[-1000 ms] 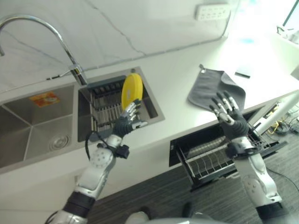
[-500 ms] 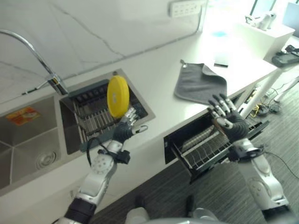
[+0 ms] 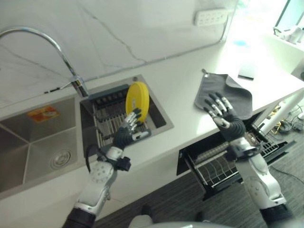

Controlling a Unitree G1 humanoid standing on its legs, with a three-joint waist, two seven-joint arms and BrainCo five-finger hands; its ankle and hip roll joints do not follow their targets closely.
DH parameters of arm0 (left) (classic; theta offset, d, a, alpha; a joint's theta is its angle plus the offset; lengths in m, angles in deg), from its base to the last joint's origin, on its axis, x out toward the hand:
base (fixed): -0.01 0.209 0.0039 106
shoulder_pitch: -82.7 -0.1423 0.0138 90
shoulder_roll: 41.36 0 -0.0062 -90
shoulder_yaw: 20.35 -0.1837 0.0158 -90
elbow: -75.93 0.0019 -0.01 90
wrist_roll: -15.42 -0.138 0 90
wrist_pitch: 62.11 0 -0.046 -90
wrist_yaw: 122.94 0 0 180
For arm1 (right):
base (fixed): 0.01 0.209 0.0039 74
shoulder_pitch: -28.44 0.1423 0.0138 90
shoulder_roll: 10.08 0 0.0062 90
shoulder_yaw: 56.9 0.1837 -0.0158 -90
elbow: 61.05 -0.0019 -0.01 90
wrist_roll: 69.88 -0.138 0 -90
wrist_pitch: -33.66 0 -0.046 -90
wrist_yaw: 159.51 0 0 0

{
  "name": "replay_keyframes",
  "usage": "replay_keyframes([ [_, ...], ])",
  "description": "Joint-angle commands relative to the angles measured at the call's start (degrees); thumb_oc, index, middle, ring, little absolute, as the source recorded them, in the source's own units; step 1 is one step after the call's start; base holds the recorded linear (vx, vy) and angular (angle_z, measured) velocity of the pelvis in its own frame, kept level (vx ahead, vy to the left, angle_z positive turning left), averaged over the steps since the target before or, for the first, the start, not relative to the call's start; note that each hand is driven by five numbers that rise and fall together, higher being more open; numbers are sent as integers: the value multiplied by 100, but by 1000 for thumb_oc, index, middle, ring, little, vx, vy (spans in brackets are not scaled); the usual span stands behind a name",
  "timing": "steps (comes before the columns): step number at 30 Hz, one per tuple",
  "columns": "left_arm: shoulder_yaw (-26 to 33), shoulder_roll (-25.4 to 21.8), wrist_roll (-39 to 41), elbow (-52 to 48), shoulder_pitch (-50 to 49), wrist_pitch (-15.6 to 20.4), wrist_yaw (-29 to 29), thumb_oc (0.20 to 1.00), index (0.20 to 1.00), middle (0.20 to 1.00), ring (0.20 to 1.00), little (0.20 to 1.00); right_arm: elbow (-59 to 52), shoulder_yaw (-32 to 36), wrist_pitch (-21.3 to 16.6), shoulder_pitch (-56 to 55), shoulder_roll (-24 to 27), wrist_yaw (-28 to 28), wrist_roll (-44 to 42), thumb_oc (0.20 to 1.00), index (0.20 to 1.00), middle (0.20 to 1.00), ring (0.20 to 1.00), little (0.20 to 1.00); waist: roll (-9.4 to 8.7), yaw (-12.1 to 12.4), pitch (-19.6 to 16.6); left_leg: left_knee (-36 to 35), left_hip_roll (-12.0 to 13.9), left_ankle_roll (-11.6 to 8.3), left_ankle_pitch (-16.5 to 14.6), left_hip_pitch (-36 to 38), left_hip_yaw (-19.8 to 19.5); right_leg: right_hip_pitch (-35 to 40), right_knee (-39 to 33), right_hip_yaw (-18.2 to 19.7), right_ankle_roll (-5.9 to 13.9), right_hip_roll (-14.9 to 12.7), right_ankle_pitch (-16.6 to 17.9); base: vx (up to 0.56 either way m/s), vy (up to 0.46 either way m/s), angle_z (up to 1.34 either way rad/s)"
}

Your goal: Place the dishes in the dishwasher.

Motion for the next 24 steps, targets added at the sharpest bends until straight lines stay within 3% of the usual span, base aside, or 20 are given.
replay_keyframes([
  [1,128,-231,-25,-340,277,405,-92,1000,1000,1000,1000,1000,-62,10,-269,493,4,-91,262,1000,1000,1000,1000,1000,-40,170,-107,135,88,-105,-339,-175,-77,288,421,-379,-1,-23,-913,24,0,13],
  [11,86,-275,-15,-377,281,301,-28,1000,1000,1000,1000,1000,230,-63,-122,1078,-60,-475,351,1000,1000,1000,1000,1000,-3,397,-147,97,36,-87,-338,-200,-176,336,440,-540,-15,-44,-932,2,1,7],
  [19,103,-340,43,-357,203,382,72,1000,1000,1000,1000,1000,920,-19,-667,1592,-265,-811,285,1000,1000,1000,1000,1000,37,631,-161,82,27,-80,-292,-263,-251,399,444,-723,-53,-41,-940,1,11,14],
  [24,124,-391,101,-304,191,380,179,1000,1000,1000,1000,1000,1157,163,-608,1860,-280,-937,154,1000,1000,1000,1000,1000,51,703,-157,76,9,-69,-287,-281,-310,419,460,-774,-79,-31,-960,5,16,9],
])
